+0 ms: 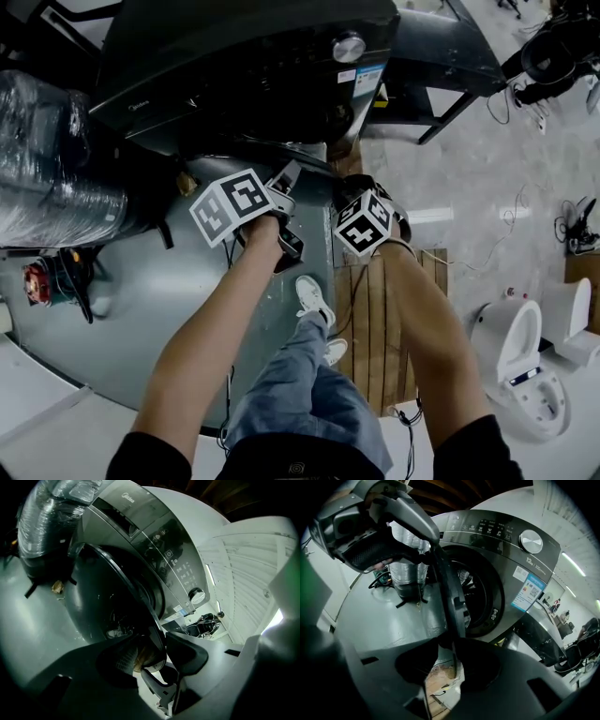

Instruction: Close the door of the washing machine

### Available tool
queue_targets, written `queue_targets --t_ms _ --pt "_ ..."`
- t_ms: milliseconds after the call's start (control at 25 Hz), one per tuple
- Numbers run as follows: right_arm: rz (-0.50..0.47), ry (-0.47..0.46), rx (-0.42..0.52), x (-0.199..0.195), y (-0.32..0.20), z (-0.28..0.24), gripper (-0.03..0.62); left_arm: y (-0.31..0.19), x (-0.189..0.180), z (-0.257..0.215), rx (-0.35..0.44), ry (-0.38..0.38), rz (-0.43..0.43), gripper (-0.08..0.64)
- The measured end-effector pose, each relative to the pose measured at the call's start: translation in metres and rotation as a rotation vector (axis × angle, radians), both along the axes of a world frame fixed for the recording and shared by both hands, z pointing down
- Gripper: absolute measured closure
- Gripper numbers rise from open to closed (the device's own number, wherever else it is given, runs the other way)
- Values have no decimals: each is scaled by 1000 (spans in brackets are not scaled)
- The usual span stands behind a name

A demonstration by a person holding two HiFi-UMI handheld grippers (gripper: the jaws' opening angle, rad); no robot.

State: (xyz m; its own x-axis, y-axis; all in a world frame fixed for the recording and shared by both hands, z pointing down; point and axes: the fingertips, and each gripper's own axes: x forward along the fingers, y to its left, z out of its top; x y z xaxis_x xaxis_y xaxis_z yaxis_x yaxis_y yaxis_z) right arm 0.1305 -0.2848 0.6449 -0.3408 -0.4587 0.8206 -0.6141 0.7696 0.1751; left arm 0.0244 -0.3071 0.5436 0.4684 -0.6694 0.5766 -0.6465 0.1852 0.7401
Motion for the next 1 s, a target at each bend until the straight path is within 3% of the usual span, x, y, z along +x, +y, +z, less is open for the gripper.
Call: queue_targets --t_ms 640,1000 --pt "-89 14 51 9 -73 -2 428 -53 8 0 -38 22 -97 357" --pt "-47 8 74 14 -102 -12 426 -75 9 -1 -41 29 -110 355"
